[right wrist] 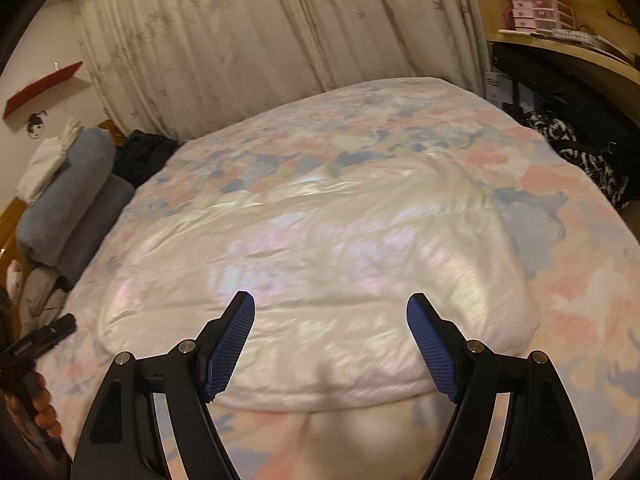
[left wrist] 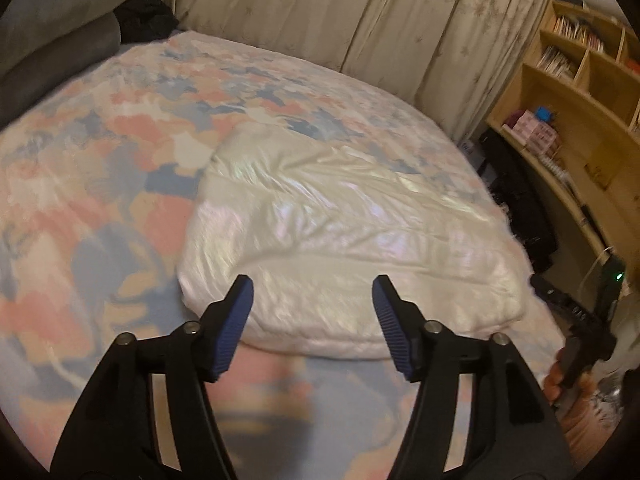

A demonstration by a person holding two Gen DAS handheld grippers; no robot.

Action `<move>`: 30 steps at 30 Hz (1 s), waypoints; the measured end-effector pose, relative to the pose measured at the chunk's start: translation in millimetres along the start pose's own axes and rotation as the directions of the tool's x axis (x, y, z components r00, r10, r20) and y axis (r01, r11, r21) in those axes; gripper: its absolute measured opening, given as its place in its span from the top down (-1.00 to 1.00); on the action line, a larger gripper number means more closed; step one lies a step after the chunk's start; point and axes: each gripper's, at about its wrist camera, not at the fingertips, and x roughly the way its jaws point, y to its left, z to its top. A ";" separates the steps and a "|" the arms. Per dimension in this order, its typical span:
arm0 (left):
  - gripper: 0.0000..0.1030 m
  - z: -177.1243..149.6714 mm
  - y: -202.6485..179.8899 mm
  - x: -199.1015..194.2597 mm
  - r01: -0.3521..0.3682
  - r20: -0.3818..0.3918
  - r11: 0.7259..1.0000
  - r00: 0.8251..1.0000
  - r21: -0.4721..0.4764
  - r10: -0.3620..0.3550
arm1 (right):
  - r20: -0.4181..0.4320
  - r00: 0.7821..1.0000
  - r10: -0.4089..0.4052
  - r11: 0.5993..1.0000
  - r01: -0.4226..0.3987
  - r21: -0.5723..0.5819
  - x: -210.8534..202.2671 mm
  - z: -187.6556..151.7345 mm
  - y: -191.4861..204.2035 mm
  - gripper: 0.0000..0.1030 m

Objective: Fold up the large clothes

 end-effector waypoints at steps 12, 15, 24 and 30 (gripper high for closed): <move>-0.28 -55.7 15.9 33.0 0.127 -0.069 0.978 0.988 -0.168 -0.140 | -0.006 0.997 0.072 0.994 -0.072 -0.082 -22.9 -41.2 71.1 -0.52; -0.28 -60.8 22.1 53.9 0.146 -0.091 0.966 0.981 -0.211 -0.168 | -0.014 0.997 0.080 0.989 -0.081 -0.121 -17.1 -45.8 87.9 -0.21; -0.28 -67.4 51.3 120.7 0.143 -0.116 0.904 0.972 -0.403 -0.205 | -0.090 0.987 0.133 0.981 -0.145 -0.131 33.2 -49.7 110.2 0.20; -0.28 -52.4 59.0 150.2 0.150 -0.041 0.877 0.981 -0.457 -0.190 | -0.127 0.981 0.146 0.980 -0.161 -0.118 74.0 -43.6 110.6 0.21</move>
